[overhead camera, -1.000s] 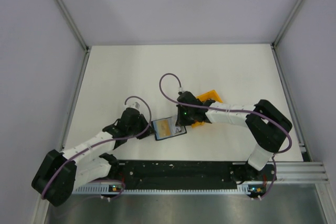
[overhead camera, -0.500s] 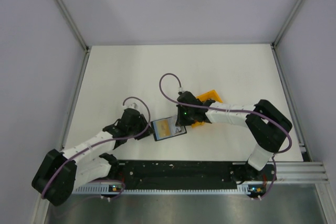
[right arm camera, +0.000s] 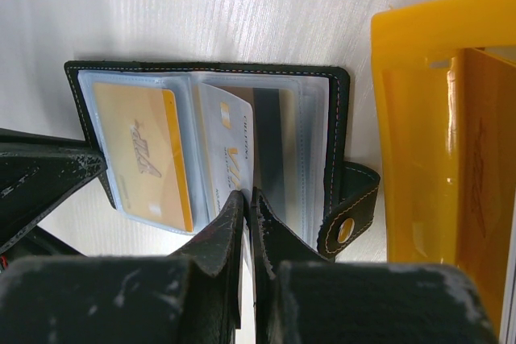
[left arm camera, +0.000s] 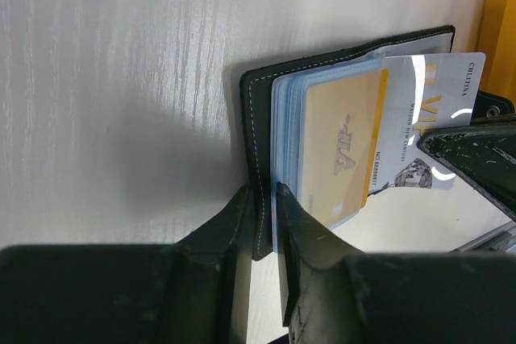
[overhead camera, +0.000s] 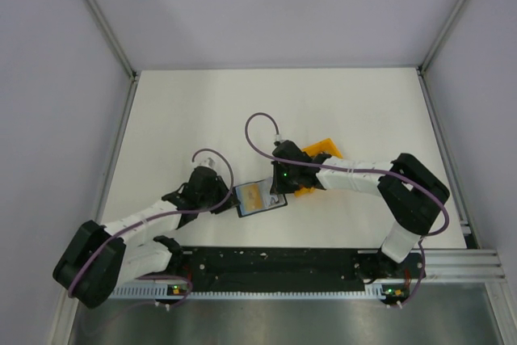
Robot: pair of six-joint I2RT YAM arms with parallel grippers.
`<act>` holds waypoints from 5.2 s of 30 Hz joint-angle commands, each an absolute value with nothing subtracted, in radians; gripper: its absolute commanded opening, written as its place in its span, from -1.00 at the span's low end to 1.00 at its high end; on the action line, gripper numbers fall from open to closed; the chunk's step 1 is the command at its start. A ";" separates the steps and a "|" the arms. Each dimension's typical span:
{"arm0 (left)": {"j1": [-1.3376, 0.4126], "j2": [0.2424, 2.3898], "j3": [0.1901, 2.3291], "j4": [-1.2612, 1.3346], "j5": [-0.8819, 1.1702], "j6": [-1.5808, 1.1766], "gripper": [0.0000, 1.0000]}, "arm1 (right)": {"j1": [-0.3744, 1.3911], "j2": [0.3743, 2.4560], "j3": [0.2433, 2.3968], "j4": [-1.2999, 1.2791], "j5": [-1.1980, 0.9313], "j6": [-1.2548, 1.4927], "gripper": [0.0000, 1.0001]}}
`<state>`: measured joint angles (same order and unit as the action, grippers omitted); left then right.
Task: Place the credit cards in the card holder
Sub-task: Turn over the card slot in the card holder.
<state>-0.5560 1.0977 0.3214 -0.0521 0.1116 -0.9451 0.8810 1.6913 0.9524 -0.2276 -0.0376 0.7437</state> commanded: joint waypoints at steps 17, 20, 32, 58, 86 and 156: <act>-0.558 0.996 0.379 -0.199 0.087 -0.890 -1.00 | 0.888 1.577 1.022 -0.348 0.095 0.681 -1.00; -0.558 0.974 0.385 -0.225 0.084 -0.877 -1.00 | 0.900 1.539 1.045 -0.370 0.141 0.687 -1.00; -0.558 0.924 0.393 -0.252 0.103 -0.887 -1.00 | 1.127 1.618 1.170 -0.312 0.302 0.796 -1.00; -0.558 0.854 0.350 -0.206 0.124 -0.948 -1.00 | 1.210 1.733 1.210 -0.216 0.348 0.850 -1.00; -0.558 0.865 0.339 -0.192 0.124 -0.951 -1.00 | 1.215 1.678 1.166 -0.163 0.376 0.834 -1.00; -0.558 0.862 0.341 -0.172 0.140 -0.971 -1.00 | 1.216 1.750 1.193 -0.253 0.388 0.807 -1.00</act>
